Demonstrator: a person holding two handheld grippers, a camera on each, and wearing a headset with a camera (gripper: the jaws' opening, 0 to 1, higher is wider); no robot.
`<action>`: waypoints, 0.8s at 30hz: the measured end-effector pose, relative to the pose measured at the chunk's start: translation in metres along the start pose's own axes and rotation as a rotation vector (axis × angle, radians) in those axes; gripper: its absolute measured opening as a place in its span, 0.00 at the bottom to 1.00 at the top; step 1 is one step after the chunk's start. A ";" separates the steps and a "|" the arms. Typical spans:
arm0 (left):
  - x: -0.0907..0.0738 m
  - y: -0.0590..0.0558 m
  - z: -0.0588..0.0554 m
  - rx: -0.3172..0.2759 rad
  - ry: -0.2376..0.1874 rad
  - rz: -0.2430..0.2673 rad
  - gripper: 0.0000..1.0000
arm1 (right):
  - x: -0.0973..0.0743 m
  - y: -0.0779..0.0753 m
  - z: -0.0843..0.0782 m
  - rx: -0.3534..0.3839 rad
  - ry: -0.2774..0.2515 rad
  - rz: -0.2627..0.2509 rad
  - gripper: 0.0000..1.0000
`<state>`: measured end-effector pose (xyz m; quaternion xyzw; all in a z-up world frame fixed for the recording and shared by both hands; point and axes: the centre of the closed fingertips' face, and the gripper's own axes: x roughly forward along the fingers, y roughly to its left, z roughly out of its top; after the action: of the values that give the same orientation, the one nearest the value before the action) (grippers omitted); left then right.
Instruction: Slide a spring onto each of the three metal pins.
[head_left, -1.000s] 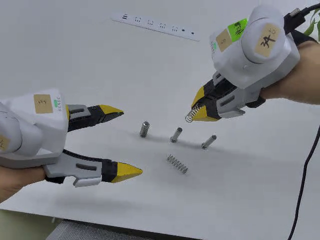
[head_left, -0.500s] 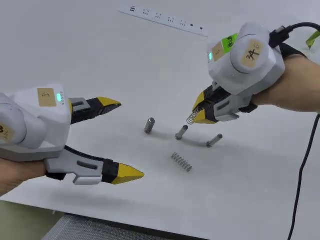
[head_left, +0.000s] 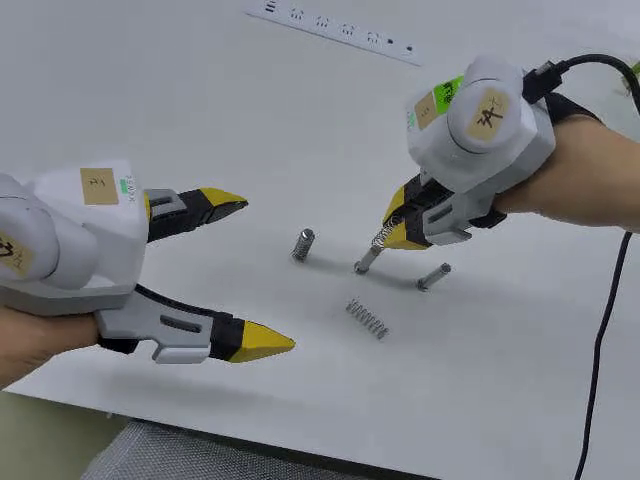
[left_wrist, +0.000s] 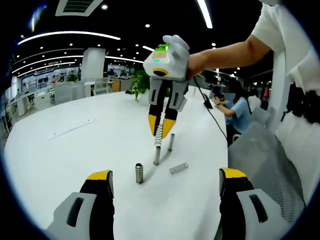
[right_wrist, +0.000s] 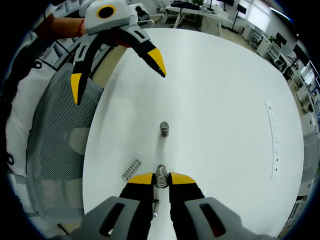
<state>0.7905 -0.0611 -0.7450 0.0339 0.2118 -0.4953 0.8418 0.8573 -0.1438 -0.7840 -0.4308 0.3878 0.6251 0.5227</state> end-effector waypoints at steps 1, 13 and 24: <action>0.000 0.000 0.000 -0.001 -0.001 -0.002 0.89 | 0.001 0.000 0.000 0.001 0.001 0.003 0.12; 0.002 -0.001 0.000 -0.005 -0.007 -0.008 0.88 | 0.010 -0.002 -0.001 0.002 0.003 0.010 0.12; 0.004 0.000 0.001 -0.011 -0.009 -0.008 0.88 | 0.010 -0.002 0.002 -0.006 0.002 0.010 0.12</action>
<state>0.7925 -0.0651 -0.7455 0.0263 0.2107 -0.4977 0.8410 0.8584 -0.1384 -0.7932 -0.4311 0.3884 0.6284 0.5180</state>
